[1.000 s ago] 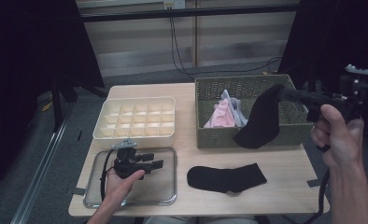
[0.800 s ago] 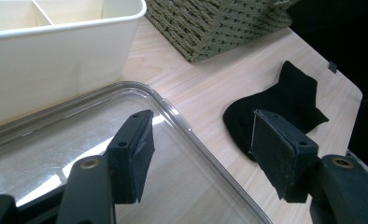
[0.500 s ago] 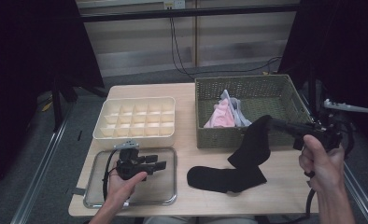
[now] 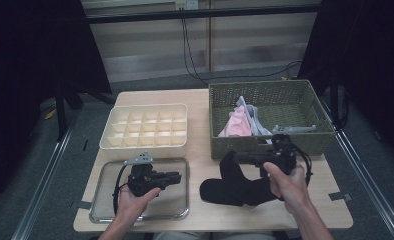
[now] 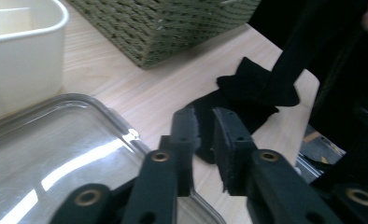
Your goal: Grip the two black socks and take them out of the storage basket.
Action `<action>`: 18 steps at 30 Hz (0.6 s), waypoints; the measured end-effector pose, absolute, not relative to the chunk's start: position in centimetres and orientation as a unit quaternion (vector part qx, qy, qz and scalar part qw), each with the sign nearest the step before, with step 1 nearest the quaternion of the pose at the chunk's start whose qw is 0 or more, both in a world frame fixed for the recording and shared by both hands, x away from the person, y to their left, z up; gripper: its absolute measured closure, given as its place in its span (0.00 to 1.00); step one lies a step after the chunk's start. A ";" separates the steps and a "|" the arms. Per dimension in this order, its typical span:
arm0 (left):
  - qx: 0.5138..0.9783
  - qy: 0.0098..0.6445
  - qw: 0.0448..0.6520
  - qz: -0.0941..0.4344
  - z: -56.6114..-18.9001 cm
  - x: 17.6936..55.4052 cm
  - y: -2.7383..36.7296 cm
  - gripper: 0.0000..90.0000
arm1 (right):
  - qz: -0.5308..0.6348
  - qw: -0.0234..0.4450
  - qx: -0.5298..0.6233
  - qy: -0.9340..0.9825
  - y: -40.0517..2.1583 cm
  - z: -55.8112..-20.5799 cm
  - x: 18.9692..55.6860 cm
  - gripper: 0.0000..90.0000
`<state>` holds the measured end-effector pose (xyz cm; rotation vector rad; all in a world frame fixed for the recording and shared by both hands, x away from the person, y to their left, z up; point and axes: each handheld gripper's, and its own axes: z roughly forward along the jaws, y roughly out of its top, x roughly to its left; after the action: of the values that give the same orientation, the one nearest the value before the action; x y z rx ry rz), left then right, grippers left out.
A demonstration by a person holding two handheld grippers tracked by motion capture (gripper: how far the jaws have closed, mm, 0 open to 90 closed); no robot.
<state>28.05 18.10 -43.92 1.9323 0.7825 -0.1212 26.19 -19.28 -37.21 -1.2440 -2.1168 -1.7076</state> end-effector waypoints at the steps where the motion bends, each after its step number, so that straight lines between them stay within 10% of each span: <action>1: 0.798 0.325 0.504 -0.053 -43.9 28.0 18.0 0.90 | -0.571 0.085 -0.413 -0.704 -18.7 -37.7 26.5 0.98; 18: 0.825 0.308 0.461 -0.110 -46.0 26.8 15.4 0.61 | -0.510 0.142 -0.406 -0.745 -13.1 -44.6 26.4 0.88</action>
<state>26.84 15.45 -45.96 2.0303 0.7567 -0.2711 26.44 -13.10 -44.61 -1.1715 -2.1502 -1.4731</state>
